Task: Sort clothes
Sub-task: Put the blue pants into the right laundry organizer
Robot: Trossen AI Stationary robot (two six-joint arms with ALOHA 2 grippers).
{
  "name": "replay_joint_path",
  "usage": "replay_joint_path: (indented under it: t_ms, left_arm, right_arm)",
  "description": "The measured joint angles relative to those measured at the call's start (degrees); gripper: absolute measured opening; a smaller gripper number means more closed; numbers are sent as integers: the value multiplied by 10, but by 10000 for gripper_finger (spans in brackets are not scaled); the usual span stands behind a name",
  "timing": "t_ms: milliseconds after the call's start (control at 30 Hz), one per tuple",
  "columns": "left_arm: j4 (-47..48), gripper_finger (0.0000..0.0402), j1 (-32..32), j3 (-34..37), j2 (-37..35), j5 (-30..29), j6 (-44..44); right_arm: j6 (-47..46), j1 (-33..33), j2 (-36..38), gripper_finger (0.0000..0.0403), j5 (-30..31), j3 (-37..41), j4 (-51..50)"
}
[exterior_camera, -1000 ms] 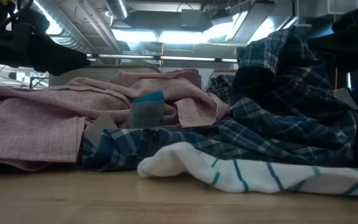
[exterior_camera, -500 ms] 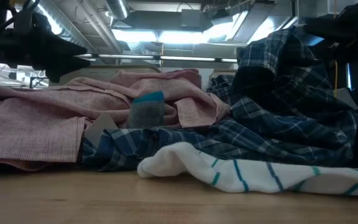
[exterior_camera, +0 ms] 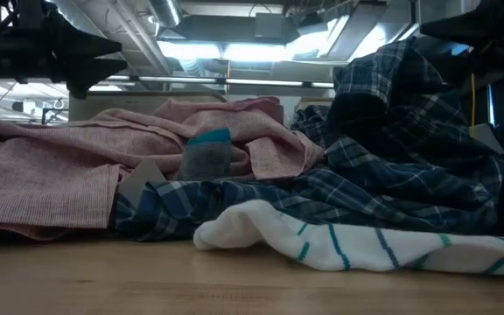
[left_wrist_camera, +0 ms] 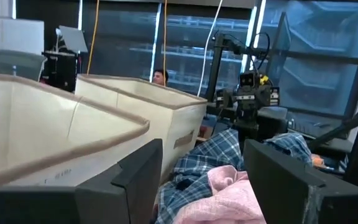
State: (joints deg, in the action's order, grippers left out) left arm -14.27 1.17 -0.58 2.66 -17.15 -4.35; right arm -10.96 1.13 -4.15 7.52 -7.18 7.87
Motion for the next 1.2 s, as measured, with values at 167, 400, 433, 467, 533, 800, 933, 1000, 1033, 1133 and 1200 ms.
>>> replay_joint_path:
  t_ms: [167, 400, 433, 467, 533, 800, 933, 1000, 1033, 1133, 1200]
  left_arm:
    - [-51, 217, 0, 0, 0, 0, -8]
    - [-60, 217, 0, 0, 0, 0, -18]
    - [-61, 217, 0, 0, 0, 0, -13]
    - [-64, 217, 0, 0, 0, 0, -9]
    - [-71, 217, 0, 0, 0, 0, 6]
    - [-78, 217, 0, 0, 0, 0, 18]
    - [-71, 217, 0, 0, 0, 0, 17]
    - [-72, 217, 0, 0, 0, 0, 17]
    - [-72, 217, 0, 0, 0, 0, 17]
    - [-73, 217, 0, 0, 0, 0, 17]
    - [-72, 217, 0, 0, 0, 0, 19]
  right_arm:
    - [10, -1, -86, 296, -27, -85, -71]
    - [24, 0, -247, 296, -29, -230, -152]
    - [20, 0, -270, 296, -43, -247, -157]
    - [12, 0, -293, 296, -66, -263, -154]
    - [-24, 0, -341, 296, -117, -291, -130]
    - [-49, 0, -487, 296, -209, -373, -121]
    - [-40, -19, -531, 296, -184, -430, -231]
    - [-45, -42, -553, 296, -168, -439, -261]
    - [-46, -53, -566, 296, -155, -439, -270]
    - [-38, -81, -603, 296, -94, -439, -316]
    - [-35, -91, -631, 296, -54, -439, -335]
